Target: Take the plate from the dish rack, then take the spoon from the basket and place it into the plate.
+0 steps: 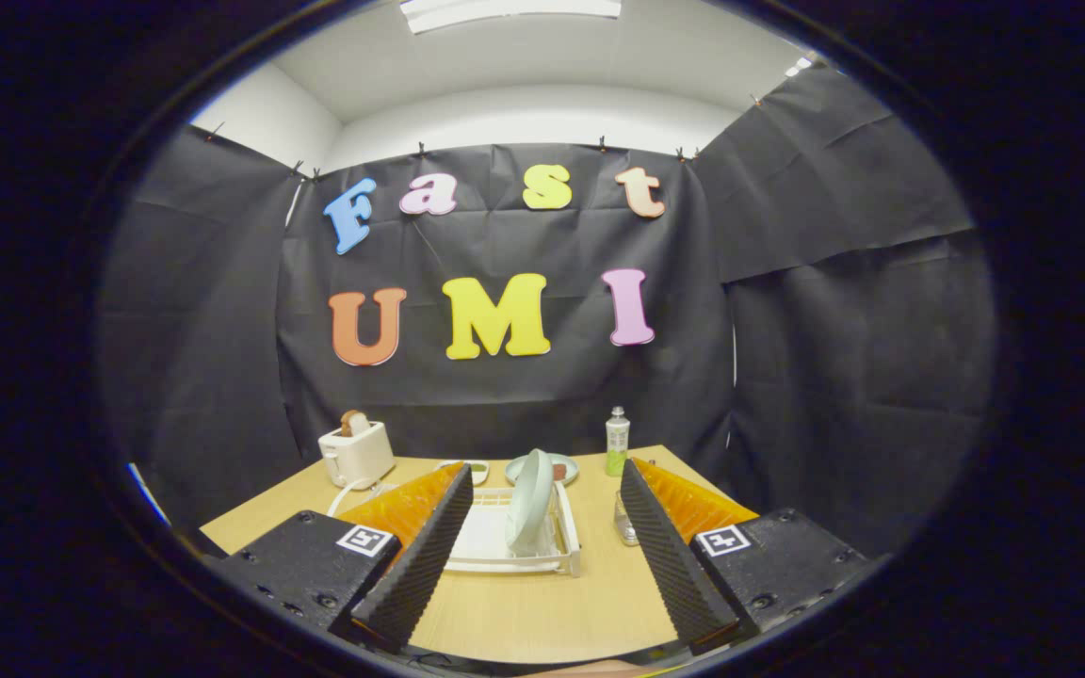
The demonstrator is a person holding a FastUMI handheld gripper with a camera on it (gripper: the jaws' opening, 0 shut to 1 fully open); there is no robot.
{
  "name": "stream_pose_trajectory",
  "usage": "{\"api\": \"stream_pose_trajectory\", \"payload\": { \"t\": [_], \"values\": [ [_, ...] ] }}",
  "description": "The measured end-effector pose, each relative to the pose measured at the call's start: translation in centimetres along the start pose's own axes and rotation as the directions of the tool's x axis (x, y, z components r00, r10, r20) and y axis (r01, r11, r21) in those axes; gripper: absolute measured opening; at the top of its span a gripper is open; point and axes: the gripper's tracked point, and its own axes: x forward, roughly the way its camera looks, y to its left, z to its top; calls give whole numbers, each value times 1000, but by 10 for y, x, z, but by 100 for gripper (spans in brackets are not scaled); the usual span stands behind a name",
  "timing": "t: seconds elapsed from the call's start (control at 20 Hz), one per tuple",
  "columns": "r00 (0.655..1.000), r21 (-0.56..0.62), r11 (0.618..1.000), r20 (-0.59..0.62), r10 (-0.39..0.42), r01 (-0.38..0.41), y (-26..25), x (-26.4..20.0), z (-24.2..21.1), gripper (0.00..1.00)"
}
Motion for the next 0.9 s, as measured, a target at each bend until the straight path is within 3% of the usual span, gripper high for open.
{"api": "stream_pose_trajectory", "payload": {
  "t": [0.3,0.55,0.7,0.9],
  "values": [
    [1000,0,1000,-12,-6,6,-5,15,0,100],
    [997,-81,996,-68,-40,34,-6,67,6,99],
    [987,-108,993,-152,-56,40,-3,110,4,97],
    [946,-162,987,-319,-65,13,2,172,-5,93]
  ]
}}
